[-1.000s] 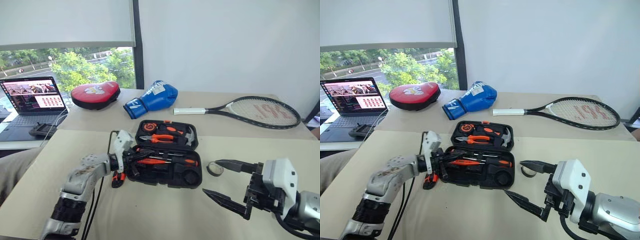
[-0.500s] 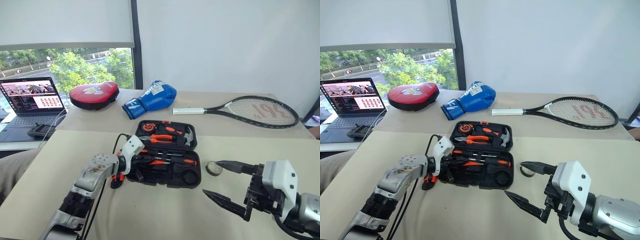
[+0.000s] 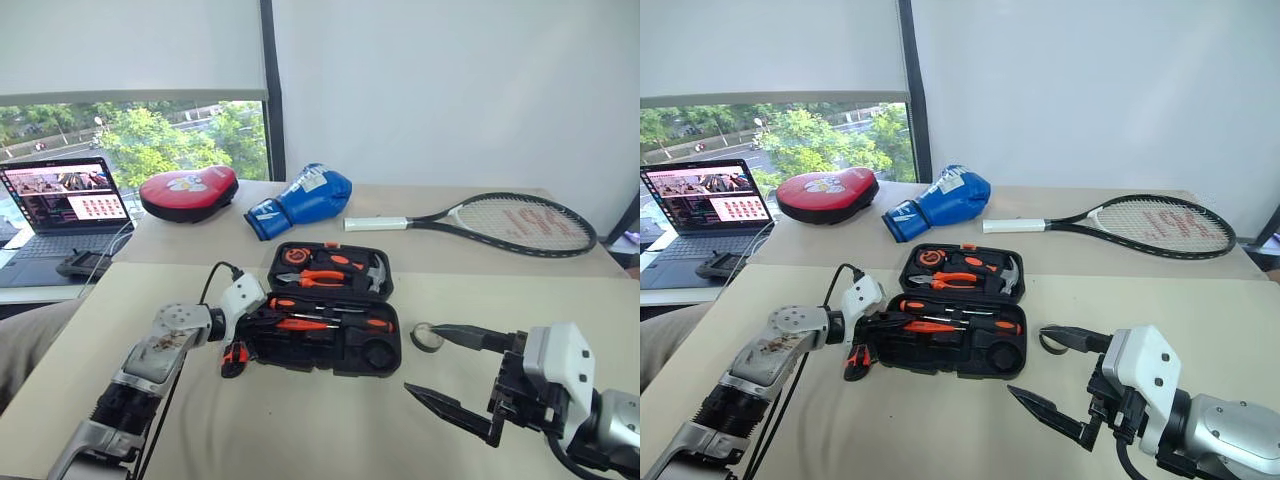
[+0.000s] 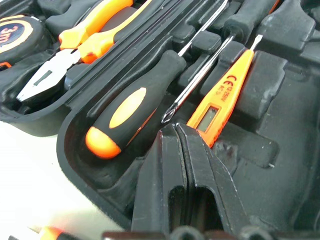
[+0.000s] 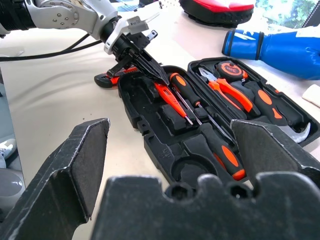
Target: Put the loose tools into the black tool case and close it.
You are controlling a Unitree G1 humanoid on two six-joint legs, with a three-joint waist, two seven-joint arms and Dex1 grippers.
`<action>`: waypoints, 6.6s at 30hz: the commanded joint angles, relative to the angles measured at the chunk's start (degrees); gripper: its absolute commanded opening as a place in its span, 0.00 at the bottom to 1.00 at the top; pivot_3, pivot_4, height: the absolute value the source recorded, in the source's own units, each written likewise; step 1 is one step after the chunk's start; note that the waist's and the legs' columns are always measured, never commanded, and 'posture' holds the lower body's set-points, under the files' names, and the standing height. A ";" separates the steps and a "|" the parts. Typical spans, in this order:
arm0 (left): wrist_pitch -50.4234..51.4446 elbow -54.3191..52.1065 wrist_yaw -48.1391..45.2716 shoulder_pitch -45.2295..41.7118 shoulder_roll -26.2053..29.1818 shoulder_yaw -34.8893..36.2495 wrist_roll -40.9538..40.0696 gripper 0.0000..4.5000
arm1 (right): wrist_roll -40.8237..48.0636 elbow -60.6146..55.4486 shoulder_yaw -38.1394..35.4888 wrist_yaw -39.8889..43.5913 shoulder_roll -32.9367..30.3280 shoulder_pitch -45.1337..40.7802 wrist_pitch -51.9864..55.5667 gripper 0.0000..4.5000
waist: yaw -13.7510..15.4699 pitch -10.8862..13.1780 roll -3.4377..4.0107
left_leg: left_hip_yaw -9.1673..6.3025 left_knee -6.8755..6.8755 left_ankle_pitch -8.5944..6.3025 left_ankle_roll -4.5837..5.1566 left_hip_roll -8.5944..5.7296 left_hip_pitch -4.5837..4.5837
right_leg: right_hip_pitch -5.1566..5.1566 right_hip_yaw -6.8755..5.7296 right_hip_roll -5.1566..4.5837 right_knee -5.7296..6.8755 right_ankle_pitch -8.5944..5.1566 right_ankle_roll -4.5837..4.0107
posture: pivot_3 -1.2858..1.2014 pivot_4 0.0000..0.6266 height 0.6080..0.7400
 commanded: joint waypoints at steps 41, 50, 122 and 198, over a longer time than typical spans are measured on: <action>14.93 -7.86 1.06 -9.41 -8.14 -4.82 -7.03 0.02 | 0.19 -1.88 0.82 -1.93 0.75 -0.76 -0.40 1.00 | 0.02 0.45 -0.74 | -0.09 0.00 0.22 -0.36 -0.16 -0.50 | -0.22 -0.09 0.31 -0.22 0.13 0.10 | 0.52 0.24 1.00; 13.45 -3.12 0.30 -10.01 -9.33 -8.02 -2.25 0.02 | 0.22 -2.22 0.53 -2.46 0.78 -0.11 -0.55 1.00 | 0.19 0.45 -0.73 | -0.09 0.08 -0.04 0.10 -0.17 -0.49 | -0.19 -0.18 0.36 -0.20 0.13 0.11 | 0.52 0.24 1.00; 61.02 -34.39 43.54 10.16 -9.81 22.49 -13.13 0.36 | -0.33 5.35 2.61 6.94 -1.13 -8.64 0.51 1.00 | -0.07 -0.03 -0.42 | -0.13 -0.13 0.12 -0.65 0.07 -0.02 | -0.02 0.01 0.27 -0.03 0.03 -0.21 | 0.52 0.24 1.00; 21.80 -13.78 3.90 9.30 -3.73 -3.03 -1.69 0.00 | 4.31 -2.89 -9.47 3.28 -0.87 6.25 2.75 1.00 | 0.14 -0.22 -0.12 | -0.04 0.26 -0.32 0.03 -0.13 0.05 | 0.09 0.02 -0.06 0.12 -0.11 0.18 | 0.52 0.24 1.00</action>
